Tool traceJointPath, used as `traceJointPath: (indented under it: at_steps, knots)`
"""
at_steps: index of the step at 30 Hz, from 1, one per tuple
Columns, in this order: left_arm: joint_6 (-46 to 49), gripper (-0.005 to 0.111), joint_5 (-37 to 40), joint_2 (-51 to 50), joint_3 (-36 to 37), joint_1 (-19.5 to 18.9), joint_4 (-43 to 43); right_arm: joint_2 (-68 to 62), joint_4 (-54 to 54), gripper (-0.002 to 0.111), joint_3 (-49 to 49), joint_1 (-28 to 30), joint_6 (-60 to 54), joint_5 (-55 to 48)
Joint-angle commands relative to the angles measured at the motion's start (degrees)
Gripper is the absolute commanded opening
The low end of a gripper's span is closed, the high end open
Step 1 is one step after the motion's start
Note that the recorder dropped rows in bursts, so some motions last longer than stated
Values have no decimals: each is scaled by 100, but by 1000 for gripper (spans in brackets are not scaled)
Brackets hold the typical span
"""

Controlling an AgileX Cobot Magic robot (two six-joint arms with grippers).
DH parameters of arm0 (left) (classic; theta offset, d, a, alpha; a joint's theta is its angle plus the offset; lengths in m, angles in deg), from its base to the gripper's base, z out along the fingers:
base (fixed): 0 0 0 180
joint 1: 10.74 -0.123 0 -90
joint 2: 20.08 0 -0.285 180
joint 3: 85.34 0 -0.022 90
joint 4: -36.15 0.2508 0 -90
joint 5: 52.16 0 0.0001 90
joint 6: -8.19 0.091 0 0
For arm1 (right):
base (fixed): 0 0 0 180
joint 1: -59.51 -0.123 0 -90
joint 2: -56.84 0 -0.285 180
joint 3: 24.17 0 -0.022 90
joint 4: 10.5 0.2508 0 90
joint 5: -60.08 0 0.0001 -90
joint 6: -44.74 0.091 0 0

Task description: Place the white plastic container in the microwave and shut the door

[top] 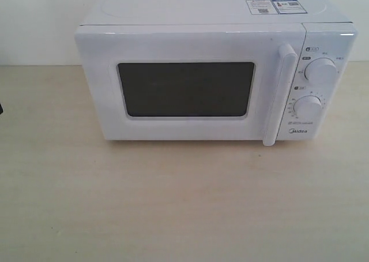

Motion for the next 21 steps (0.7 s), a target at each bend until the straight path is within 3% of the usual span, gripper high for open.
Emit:
traceJointPath:
  at_steps: [1,21]
  knots:
    - [23,4,-15,45,23,27,-5,47,-30,0,128,20,6,292]
    - [23,4,-25,45,23,27,-5,47,-116,0,128,20,-141,124]
